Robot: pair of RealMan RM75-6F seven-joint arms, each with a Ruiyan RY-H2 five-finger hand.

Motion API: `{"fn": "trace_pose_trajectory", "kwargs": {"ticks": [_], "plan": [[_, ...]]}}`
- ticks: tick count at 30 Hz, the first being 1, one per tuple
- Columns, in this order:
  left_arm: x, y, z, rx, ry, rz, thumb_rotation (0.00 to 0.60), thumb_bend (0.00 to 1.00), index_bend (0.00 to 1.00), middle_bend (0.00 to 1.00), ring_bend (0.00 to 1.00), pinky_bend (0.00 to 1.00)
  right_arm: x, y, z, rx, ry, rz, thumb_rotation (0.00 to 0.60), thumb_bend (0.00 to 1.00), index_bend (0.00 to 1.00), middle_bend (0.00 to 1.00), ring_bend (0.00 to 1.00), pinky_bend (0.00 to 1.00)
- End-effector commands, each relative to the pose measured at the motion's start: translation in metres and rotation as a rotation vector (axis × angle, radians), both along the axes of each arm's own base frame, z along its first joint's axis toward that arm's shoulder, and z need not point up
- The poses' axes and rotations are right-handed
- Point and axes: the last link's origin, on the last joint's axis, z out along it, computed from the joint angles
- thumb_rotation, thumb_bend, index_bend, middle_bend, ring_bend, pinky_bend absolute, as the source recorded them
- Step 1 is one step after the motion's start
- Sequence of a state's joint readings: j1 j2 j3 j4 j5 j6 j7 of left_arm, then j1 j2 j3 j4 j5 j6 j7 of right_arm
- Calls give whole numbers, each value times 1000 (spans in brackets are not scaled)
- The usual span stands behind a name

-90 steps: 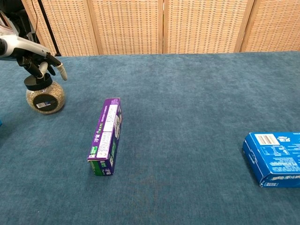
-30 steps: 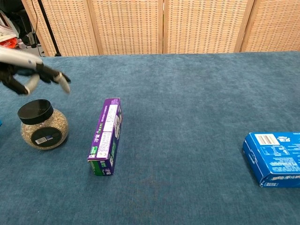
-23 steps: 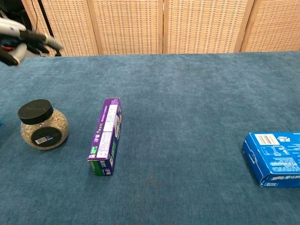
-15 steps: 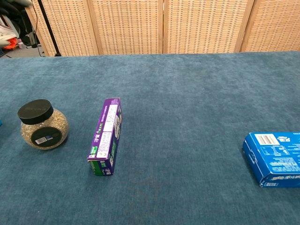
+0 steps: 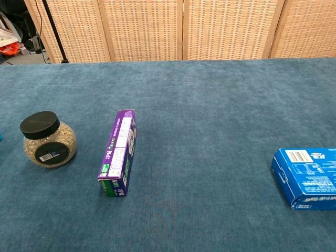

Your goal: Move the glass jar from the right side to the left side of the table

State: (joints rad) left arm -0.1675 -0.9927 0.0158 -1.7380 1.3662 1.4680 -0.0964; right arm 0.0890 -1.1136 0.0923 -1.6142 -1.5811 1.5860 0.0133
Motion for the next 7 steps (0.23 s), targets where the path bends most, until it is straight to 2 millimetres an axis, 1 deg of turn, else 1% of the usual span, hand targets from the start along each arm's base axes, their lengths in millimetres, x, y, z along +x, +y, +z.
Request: {"fn": "trace_pose_trajectory", "kwargs": {"ticks": [1, 7], "plan": [[-10, -26, -2, -9, 21, 19, 600, 0, 0, 0, 0, 0, 0, 0, -1, -6, 8, -1, 600, 0, 0, 0, 0, 0], [-10, -37, -4, -5, 17, -16, 600, 0, 0, 0, 0, 0, 2, 6, 0, -24, 18, -4, 600, 0, 0, 0, 0, 0]]}}
